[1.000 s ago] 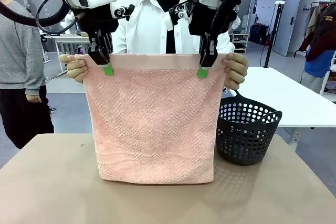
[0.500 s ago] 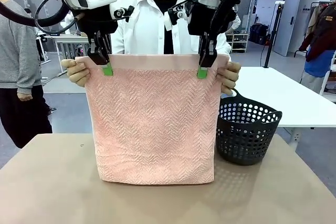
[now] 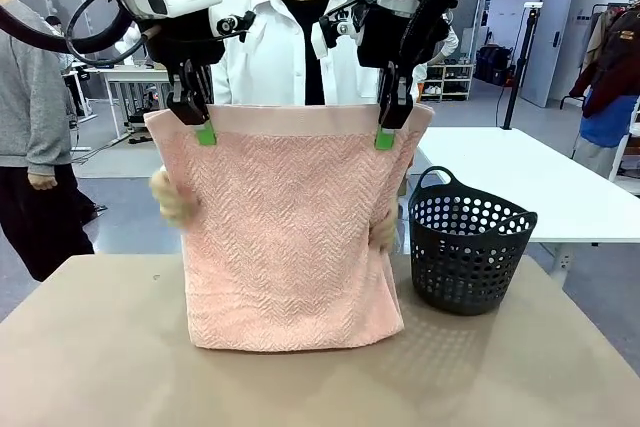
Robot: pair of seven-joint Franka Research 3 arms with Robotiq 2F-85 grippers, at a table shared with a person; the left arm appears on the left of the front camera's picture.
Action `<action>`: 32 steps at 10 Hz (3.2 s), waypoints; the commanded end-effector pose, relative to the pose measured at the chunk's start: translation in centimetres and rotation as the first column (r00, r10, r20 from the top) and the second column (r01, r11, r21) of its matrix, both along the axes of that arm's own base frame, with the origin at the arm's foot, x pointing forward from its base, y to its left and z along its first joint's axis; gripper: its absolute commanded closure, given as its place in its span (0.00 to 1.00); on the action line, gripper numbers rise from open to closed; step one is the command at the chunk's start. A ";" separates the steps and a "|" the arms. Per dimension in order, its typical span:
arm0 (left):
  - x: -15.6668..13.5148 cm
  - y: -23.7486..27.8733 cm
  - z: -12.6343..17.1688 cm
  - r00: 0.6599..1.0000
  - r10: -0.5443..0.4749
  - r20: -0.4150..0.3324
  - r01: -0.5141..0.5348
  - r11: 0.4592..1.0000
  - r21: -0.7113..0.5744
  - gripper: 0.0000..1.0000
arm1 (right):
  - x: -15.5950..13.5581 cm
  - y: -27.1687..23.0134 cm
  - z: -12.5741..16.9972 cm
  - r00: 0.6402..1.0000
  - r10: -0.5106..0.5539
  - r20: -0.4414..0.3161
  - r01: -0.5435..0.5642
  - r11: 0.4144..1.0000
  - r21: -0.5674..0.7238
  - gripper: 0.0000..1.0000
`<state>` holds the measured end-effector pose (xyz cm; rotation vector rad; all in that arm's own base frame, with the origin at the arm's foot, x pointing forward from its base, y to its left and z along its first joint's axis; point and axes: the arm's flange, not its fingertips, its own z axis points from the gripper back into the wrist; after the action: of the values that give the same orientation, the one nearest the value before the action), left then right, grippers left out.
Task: Fold the towel.
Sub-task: Release the end of the 100 cm Hotel Towel you were holding.
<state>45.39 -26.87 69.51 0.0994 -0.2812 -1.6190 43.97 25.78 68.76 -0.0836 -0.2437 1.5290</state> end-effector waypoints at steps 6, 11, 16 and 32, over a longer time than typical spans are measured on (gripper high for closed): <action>0.0 0.0 0.2 1.000 0.003 0.009 -0.003 1.000 0.009 1.00 | 0.1 -0.1 0.0 1.000 -0.001 0.004 0.001 1.000 -0.002 1.00; 0.0 0.0 0.2 1.000 0.003 0.009 -0.003 1.000 0.009 1.00 | 0.1 -0.1 0.0 1.000 -0.001 0.004 0.001 1.000 -0.002 1.00; 0.0 0.0 0.2 1.000 0.003 0.009 -0.003 1.000 0.009 1.00 | 0.1 -0.1 0.0 1.000 -0.001 0.004 0.001 1.000 -0.002 1.00; 0.0 0.0 0.2 1.000 0.003 0.009 -0.003 1.000 0.009 1.00 | 0.1 -0.1 0.0 1.000 -0.001 0.004 0.001 1.000 -0.002 1.00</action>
<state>45.39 -26.87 69.51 0.0995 -0.2812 -1.6190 43.99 25.76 68.76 -0.0838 -0.2436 1.5286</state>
